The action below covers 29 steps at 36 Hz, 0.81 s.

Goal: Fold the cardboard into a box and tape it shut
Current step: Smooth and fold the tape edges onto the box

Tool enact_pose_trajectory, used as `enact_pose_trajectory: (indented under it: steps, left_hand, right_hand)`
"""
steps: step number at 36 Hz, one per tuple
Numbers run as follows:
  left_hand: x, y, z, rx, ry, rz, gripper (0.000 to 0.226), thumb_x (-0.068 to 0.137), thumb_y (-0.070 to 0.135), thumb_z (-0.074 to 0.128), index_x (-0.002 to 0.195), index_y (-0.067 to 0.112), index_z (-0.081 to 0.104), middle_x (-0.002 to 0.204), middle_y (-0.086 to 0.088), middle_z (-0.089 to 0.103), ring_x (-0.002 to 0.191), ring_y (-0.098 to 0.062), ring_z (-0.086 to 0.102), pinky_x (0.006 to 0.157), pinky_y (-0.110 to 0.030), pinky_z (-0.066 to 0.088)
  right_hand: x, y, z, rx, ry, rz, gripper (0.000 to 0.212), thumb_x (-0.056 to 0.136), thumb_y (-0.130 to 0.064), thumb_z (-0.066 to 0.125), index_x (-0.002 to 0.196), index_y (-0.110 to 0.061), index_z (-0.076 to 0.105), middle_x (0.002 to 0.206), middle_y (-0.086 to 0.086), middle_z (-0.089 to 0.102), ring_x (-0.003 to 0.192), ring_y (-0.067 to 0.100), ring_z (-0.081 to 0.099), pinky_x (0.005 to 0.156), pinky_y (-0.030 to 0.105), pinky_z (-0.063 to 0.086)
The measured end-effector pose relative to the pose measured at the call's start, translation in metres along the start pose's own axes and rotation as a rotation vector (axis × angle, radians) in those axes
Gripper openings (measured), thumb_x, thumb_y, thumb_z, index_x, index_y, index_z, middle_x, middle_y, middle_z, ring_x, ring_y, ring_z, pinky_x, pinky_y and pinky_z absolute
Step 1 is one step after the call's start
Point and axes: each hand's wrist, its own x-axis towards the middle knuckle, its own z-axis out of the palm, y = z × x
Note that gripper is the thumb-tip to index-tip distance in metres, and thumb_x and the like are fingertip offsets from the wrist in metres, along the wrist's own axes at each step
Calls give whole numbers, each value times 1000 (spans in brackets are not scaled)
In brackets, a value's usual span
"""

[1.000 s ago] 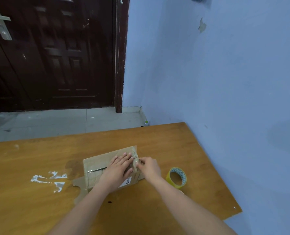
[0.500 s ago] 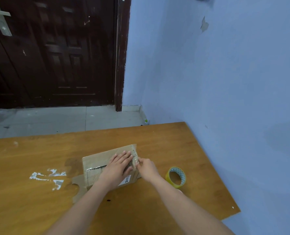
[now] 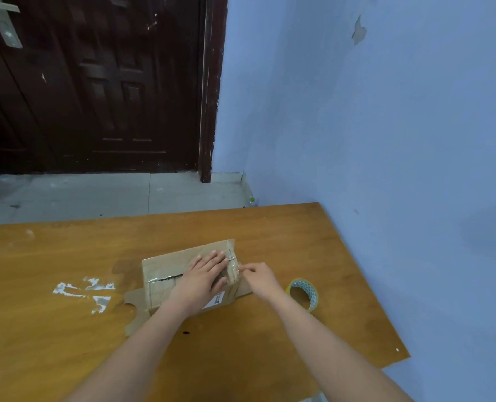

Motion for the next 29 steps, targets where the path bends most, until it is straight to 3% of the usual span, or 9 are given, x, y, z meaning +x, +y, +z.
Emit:
enact_pose_trajectory:
  steps: [4, 8, 14, 20, 24, 29]
  left_hand:
    - [1, 1, 0, 5, 1, -2, 53, 100, 46, 25, 150, 27, 18, 157, 12, 9, 145, -6, -1, 114, -26, -10]
    - [0, 1, -3, -11, -5, 3, 54, 100, 46, 25, 150, 26, 18, 157, 12, 8, 145, -6, -2, 114, -26, -10]
    - [0, 2, -7, -27, -10, 1, 54, 100, 46, 27, 150, 26, 19, 157, 11, 10, 145, -6, 0, 114, -26, -9]
    - [-1, 3, -10, -33, -43, 2, 61, 97, 53, 27, 150, 26, 17, 158, 11, 8, 145, -6, -2, 116, -28, -8]
    - [-4, -1, -14, 41, -117, 48, 84, 85, 70, 34, 151, 25, 9, 158, 11, -2, 145, -8, -6, 117, -30, -9]
    - [-9, -9, -20, 74, -145, 98, 76, 90, 56, 46, 151, 27, 11, 158, 11, 2, 145, -8, -5, 116, -29, -7]
  right_hand:
    - [3, 4, -8, -54, -91, -10, 37, 98, -23, 39, 120, -5, 63, 130, 20, 56, 124, 38, 48, 105, 48, 39]
    - [5, 16, -15, -195, -171, -78, 41, 99, -25, 33, 136, -31, 49, 151, -5, 37, 138, 21, 36, 110, 35, 31]
    - [9, 29, -21, -625, -232, -196, 52, 98, -27, 32, 147, -42, 21, 159, -9, 17, 145, 21, 20, 116, 47, 21]
    - [19, 18, -20, -326, -102, -171, 42, 95, -14, 37, 129, -23, 59, 148, -2, 41, 138, 18, 33, 114, 34, 25]
    - [24, 15, -15, -195, -82, -153, 39, 91, -7, 42, 121, -15, 65, 136, 2, 56, 128, 17, 47, 97, 20, 33]
    - [29, 17, -9, -157, -33, -195, 35, 90, -4, 45, 112, -15, 70, 124, 2, 65, 116, 16, 56, 88, 18, 38]
